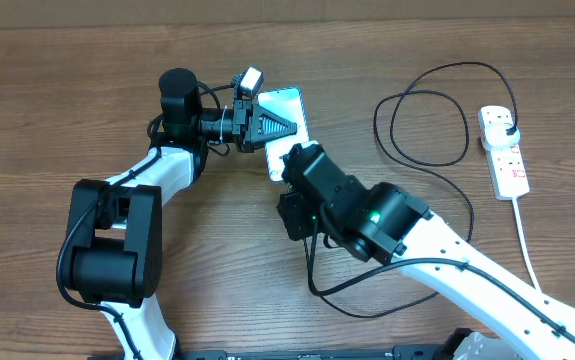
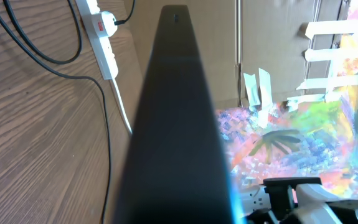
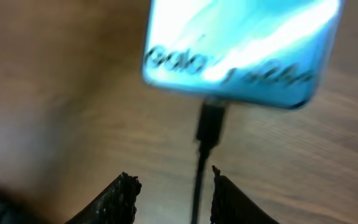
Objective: Plug charger to phone and switch on socket
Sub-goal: 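Push the USB-C plug up into the phone's bottom port with right gripper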
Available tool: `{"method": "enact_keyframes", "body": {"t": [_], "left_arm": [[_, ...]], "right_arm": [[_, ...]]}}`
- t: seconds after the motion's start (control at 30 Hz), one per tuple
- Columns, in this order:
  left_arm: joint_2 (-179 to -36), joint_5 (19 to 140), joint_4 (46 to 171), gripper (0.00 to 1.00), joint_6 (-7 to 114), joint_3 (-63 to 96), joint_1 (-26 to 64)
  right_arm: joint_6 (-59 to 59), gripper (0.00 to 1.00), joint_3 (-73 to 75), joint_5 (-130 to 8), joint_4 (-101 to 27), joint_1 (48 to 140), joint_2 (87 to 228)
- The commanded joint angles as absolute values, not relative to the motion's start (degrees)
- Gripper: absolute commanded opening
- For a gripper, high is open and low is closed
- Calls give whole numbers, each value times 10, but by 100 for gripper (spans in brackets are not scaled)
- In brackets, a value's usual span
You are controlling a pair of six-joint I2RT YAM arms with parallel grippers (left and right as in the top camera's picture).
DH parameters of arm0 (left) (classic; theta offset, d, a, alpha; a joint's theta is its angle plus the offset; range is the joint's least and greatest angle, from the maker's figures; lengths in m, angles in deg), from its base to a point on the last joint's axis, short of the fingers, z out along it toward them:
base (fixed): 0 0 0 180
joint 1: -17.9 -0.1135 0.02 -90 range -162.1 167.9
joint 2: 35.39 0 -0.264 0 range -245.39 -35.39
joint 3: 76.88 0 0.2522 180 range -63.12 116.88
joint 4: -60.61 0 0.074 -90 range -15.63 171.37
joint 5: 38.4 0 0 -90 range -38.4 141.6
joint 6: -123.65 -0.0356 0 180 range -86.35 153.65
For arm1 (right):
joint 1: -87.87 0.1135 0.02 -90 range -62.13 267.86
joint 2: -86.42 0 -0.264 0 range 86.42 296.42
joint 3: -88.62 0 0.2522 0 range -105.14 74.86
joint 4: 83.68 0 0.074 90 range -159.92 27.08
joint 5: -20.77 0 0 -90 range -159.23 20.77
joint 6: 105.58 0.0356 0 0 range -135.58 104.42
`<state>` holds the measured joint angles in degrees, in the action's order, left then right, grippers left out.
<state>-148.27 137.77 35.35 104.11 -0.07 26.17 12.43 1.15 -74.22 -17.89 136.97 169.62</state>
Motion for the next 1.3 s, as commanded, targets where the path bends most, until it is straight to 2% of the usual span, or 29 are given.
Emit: {"method": "enact_keyframes", "body": {"t": [0.0,0.33,0.5,0.8,1.07,1.2,1.27], "left_arm": [[-1478,1382,349,4,1029,7,267],[-1478,1383,349,4,1030,7,267],[-1478,1383,349,4,1030,7,267],[-1478,1382,349,4,1030,7,265],[-1478,1390,349,4,1030,7,265],[-1478,1402,349,4,1030,7,265],[-1478,1409,349,4,1030,7,266]], "right_arm": [[166,41,8,-846,-187,1373,1714],[176,40,10,-775,-188,1374,1746],[176,31,10,-771,-187,1374,1746],[177,29,10,-732,-162,1374,1746],[177,10,10,-742,-188,1374,1746],[176,4,10,-761,-195,1373,1746],[176,4,10,-773,-203,1373,1746]]}}
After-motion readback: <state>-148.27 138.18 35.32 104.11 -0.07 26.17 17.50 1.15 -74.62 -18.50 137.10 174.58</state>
